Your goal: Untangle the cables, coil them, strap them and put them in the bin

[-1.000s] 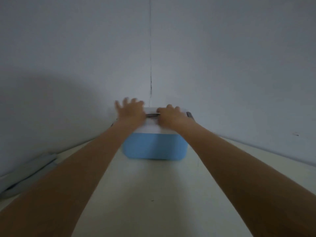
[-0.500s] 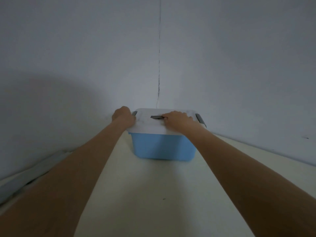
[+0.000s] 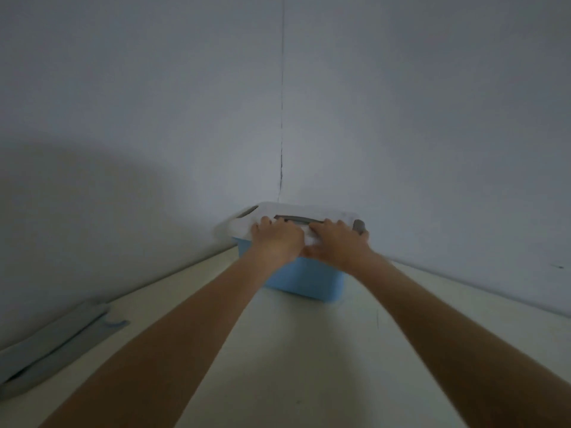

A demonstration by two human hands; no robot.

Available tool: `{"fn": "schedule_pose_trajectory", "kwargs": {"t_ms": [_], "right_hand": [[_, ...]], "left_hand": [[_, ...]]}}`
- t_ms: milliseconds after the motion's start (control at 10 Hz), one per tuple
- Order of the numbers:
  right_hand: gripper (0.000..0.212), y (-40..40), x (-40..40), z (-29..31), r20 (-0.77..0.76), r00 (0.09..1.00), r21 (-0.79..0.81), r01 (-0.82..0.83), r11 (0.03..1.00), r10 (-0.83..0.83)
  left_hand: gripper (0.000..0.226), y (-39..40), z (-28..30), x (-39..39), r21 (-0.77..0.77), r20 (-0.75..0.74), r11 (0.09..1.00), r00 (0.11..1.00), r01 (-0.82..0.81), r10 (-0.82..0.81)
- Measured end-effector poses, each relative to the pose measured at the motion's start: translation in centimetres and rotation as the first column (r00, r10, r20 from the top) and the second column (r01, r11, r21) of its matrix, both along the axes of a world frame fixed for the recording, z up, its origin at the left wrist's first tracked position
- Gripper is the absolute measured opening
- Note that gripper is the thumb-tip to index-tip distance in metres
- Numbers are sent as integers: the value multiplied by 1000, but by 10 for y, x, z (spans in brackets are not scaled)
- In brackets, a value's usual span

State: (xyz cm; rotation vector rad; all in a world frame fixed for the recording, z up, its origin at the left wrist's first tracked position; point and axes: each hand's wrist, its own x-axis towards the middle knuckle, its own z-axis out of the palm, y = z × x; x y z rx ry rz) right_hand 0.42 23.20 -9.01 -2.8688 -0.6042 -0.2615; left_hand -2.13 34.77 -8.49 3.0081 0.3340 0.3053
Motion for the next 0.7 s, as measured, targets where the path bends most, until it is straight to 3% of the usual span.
{"fn": "schedule_pose_trajectory", "kwargs": {"t_ms": [100, 400, 500, 600, 700], "right_hand": [[53, 26, 17, -9, 133, 987, -30, 96, 995, -91], [53, 52, 117, -11, 53, 992, -4, 111, 994, -110], [53, 64, 128, -13, 58, 992, -44, 111, 993, -108], [56, 60, 121, -6, -30, 998, 9, 50, 999, -50], [46, 27, 111, 18, -121, 982, 416, -80, 906, 143]], "left_hand": [[45, 19, 1, 39, -102, -45, 995, 999, 10, -15], [43, 46, -8, 147, -44, 0, 996, 997, 73, -73], [43, 60, -12, 165, -87, 45, 992, 995, 95, -91], [44, 61, -15, 163, -134, 80, 987, 994, 86, -76], [38, 57, -6, 156, -217, 181, 968, 980, 125, -86]]}}
